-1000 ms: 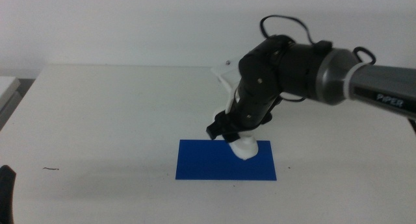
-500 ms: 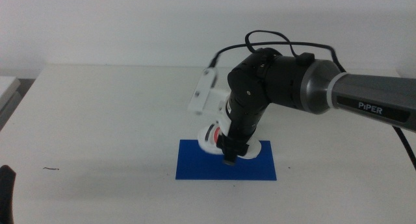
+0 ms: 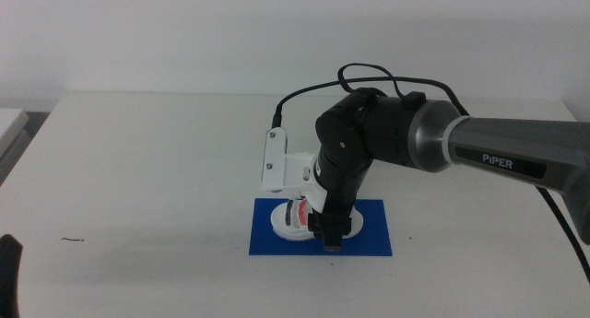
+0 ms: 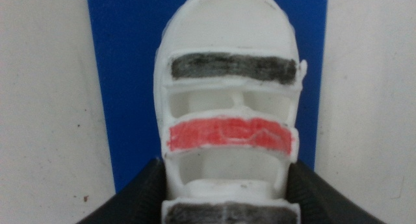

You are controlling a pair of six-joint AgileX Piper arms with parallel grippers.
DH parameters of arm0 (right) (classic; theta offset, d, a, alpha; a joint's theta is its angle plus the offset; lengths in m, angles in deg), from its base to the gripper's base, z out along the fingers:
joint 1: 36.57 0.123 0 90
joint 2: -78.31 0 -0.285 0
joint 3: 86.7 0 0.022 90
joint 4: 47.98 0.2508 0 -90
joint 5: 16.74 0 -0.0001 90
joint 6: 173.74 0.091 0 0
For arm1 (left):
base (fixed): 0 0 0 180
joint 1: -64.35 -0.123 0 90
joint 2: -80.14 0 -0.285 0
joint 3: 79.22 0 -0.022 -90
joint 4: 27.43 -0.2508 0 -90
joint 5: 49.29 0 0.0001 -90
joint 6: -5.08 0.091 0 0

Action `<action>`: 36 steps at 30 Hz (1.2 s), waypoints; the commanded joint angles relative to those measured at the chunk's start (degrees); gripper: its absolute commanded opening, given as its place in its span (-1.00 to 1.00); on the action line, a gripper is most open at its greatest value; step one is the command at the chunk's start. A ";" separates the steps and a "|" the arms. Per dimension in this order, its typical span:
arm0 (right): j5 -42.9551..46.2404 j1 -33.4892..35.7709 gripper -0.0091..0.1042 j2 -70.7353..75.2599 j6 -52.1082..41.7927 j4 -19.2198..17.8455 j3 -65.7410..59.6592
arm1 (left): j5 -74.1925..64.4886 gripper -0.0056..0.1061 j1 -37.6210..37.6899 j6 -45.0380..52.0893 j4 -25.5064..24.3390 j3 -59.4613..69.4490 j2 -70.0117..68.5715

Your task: Use one arm to grab the shoe from the table and place it on the mat.

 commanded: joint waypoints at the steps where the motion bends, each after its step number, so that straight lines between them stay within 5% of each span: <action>1: 0.59 0.16 -0.56 -0.17 -0.62 0.08 0.42 | 0.61 0.78 -0.02 -0.07 0.00 -0.01 -0.22; 3: 0.65 0.16 -0.18 -0.17 -0.62 0.08 0.42 | 0.61 0.78 -0.02 -0.07 0.00 -0.01 -0.22; 6: 0.65 0.16 0.73 -0.17 -0.62 0.08 0.42 | 0.61 0.78 -0.02 -0.07 0.00 -0.01 -0.22; 7: 1.20 0.05 0.79 -0.06 -0.65 0.08 0.42 | 0.61 0.78 -0.02 -0.07 0.00 -0.01 -0.22; 12: 9.01 -1.92 0.76 9.85 7.48 1.94 -6.00 | 0.61 0.78 -0.02 -0.07 0.00 -0.01 -0.22; 20: 37.80 -15.70 0.76 53.39 41.11 2.64 -48.06 | 0.61 0.78 -0.02 -0.07 0.00 -0.01 -0.22; 28: 43.41 -31.17 0.75 85.71 37.26 3.46 -71.77 | 0.61 0.78 -0.02 -0.07 0.00 -0.01 -0.22; 36: 44.24 -35.35 0.74 101.72 37.76 5.75 -80.75 | 0.61 0.78 -0.02 -0.07 0.00 -0.01 -0.22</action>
